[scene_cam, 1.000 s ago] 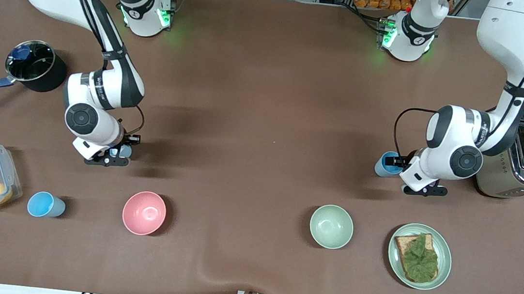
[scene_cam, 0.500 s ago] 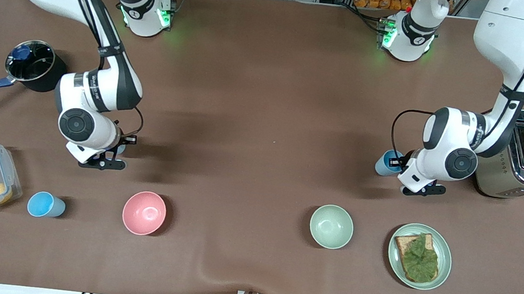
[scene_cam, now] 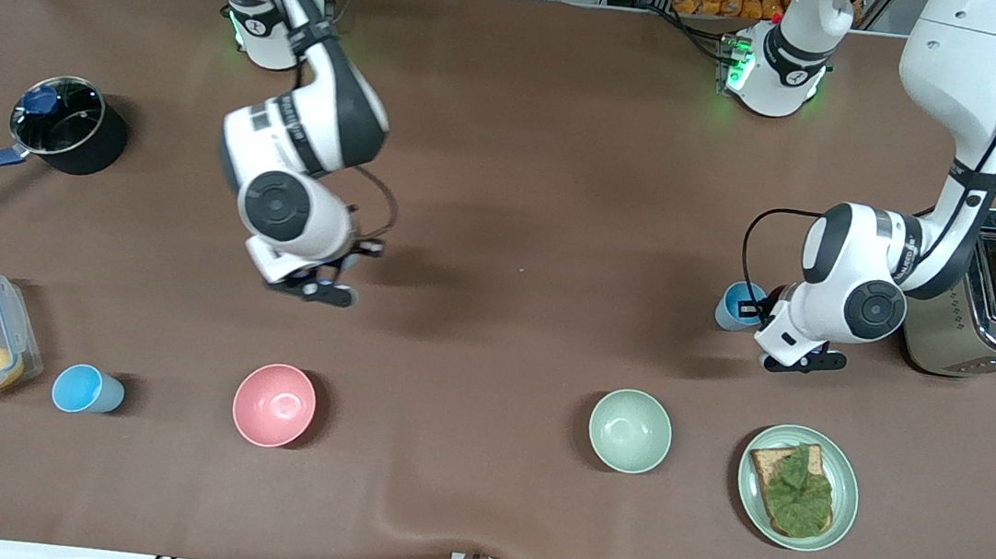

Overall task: Stack blue cups with both arms
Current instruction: 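Lift the tissue cup with the right gripper toward the table middle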

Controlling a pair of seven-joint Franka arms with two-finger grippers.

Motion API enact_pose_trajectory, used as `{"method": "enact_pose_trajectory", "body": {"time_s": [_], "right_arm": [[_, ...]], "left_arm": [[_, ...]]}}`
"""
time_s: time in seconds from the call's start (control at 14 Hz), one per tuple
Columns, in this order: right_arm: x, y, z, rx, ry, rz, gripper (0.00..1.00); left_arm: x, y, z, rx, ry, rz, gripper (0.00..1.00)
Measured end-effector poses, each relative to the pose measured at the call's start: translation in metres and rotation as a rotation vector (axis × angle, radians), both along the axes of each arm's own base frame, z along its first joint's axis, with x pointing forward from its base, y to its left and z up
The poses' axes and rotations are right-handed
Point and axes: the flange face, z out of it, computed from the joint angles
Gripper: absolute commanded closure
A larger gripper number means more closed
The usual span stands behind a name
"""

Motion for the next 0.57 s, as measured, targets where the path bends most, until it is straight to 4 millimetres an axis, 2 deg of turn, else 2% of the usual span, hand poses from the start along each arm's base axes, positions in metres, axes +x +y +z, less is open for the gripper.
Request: {"method": "enact_pose_trajectory", "body": {"time_s": [0.14,0.36,0.57], "right_arm": [[-0.004,0.039,-0.008,0.092,0.013,-0.102,1.0],[-0.005,0.079,-0.037,0.157,-0.015,-0.23,1.0],[-0.028,0.126,-0.066,0.141,-0.065,-0.306,1.0]], "left_arm": [[0.004,0.0,0.003,-0.001,-0.013,0.002,1.0],[0.005,-0.002,0.003,-0.002,-0.019,-0.002,1.0],[0.006,-0.005,0.002,-0.004,-0.027,-0.006,1.0]]}}
